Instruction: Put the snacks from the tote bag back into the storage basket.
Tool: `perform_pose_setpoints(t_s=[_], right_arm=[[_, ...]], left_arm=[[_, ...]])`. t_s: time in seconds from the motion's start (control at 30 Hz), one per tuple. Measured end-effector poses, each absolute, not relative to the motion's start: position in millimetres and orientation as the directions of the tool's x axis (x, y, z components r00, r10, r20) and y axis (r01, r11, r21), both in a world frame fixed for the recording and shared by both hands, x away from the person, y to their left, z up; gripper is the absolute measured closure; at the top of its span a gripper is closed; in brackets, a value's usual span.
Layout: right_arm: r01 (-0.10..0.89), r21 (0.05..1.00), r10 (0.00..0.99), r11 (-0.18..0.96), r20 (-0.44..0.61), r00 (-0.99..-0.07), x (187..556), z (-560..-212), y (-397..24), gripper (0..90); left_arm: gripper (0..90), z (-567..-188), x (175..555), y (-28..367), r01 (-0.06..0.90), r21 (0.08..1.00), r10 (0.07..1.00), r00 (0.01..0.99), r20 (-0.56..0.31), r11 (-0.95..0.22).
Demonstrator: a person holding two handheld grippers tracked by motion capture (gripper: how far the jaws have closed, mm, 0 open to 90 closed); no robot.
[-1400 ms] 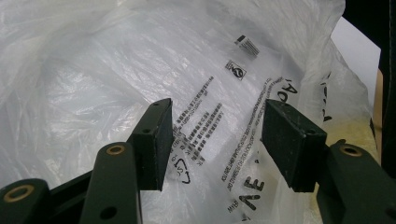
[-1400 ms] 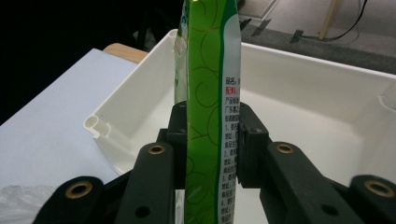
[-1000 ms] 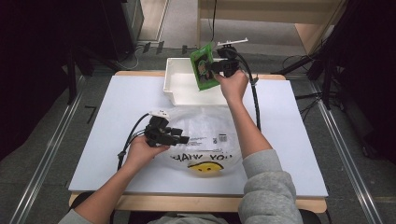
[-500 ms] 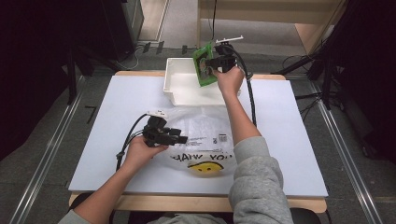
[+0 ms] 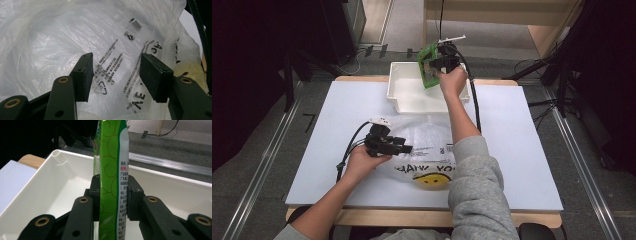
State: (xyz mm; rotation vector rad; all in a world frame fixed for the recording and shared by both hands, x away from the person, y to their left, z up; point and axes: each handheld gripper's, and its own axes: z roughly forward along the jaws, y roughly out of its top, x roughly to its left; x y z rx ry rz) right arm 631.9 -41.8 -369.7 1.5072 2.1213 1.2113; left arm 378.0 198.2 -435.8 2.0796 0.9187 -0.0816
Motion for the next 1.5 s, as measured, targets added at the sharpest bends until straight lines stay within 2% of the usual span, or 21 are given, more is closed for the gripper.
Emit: perform_pose_setpoints(t_s=[0.4, 0.63, 0.93, 1.2, 1.5], right_arm=[[0.655, 0.752, 0.871, 0.075, 0.270, -0.410, 639, -389, -39, 73.1], [0.656, 0.748, 0.875, 0.103, 0.246, -0.418, 637, -397, -40, 71.3], [0.652, 0.741, 0.889, 0.159, 0.180, -0.421, 635, -400, -41, 67.0], [0.666, 0.733, 0.891, 0.140, 0.200, -0.408, 637, -409, -43, 63.4], [0.684, 0.716, 0.900, 0.140, 0.196, -0.390, 642, -418, -40, 54.5]], left_arm=[[45.9, -438, 379, 198, 0.639, 0.665, 0.578, 0.730, -0.365, -0.387], [45.9, -439, 379, 198, 0.642, 0.662, 0.582, 0.727, -0.365, -0.387], [45.9, -440, 379, 197, 0.645, 0.656, 0.584, 0.726, -0.364, -0.392], [45.9, -440, 379, 197, 0.645, 0.655, 0.585, 0.725, -0.363, -0.393], [46.1, -441, 379, 195, 0.644, 0.655, 0.582, 0.727, -0.365, -0.395]])
